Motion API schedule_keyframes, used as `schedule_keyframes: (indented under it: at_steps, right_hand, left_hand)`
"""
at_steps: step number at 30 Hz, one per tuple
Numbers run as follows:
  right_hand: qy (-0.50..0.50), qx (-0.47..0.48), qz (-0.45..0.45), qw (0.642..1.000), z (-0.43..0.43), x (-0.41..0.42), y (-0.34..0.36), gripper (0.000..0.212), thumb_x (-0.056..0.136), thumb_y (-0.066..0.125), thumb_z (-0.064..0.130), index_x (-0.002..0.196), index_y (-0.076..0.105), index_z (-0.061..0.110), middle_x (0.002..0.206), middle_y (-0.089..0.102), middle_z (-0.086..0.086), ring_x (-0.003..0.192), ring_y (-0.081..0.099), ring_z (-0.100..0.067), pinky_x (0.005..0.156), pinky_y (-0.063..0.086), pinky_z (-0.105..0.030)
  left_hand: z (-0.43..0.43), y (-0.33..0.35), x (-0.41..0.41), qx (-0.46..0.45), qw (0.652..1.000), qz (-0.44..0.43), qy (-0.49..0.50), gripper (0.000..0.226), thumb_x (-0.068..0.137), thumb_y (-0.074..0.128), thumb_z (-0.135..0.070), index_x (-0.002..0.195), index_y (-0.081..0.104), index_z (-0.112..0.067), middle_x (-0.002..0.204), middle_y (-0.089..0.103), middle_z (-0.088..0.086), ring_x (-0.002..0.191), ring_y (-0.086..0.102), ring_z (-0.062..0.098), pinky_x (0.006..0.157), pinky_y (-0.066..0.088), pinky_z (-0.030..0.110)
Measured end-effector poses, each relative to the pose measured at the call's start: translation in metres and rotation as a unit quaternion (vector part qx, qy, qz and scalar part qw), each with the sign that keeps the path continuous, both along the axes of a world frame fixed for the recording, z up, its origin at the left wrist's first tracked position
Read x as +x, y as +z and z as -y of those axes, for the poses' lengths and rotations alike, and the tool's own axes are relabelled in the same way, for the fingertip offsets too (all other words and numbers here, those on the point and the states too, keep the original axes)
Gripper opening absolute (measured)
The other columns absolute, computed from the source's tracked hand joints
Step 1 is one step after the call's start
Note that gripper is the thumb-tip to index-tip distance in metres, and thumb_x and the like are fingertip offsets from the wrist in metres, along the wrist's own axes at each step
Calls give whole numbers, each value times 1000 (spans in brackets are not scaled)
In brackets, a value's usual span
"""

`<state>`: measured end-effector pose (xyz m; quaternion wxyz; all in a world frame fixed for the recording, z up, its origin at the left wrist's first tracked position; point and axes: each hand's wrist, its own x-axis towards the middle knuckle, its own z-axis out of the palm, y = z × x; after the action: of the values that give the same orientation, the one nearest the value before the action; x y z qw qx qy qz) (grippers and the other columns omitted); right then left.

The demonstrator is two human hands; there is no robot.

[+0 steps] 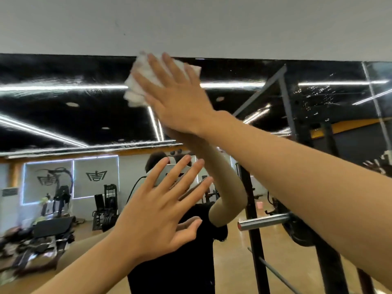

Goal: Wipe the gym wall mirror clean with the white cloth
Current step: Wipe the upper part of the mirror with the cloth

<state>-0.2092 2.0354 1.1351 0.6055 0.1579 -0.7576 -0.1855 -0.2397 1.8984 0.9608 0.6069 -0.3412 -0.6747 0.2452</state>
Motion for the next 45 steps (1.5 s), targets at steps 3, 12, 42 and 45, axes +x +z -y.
schedule_keyframes:
  at_steps: [3, 12, 42, 45]
  right_hand:
    - [19, 85, 16, 996, -16, 0, -8, 58, 112, 21, 48, 168, 10, 36, 177, 1, -6, 163, -3, -30, 128, -1, -52]
    - [-56, -223, 10, 973, -235, 29, -14, 67, 104, 6, 62, 167, -1, 40, 177, -7, -3, 162, -5, -30, 130, 2, -57]
    - [-23, -187, -18, 982, -165, 7, -136, 63, 109, 8, 51, 169, 7, 30, 177, -5, -7, 163, -8, -29, 130, 4, -56]
    - [-8, -130, 7, 992, -168, 10, -162, 60, 112, 15, 49, 169, 13, 31, 177, -2, -7, 163, -7, -28, 130, 4, -58]
  left_hand:
    - [1, -1, 1, 0, 1000, -4, -3, 80, 99, 42, -64, 167, 31, -23, 175, 19, 12, 162, 18, 36, 125, 20, 61]
    - [-2, -1, -1, 0, 1000, -29, -12, 78, 100, 38, -63, 165, 36, -21, 174, 23, 15, 160, 22, 38, 126, 19, 62]
    - [-3, -2, -4, 5, 1000, -13, -20, 78, 100, 37, -63, 165, 35, -20, 173, 23, 16, 160, 22, 38, 125, 22, 64]
    - [-2, -2, -5, 6, 1000, -14, -23, 79, 100, 37, -64, 166, 33, -20, 174, 21, 16, 161, 20, 38, 127, 19, 63]
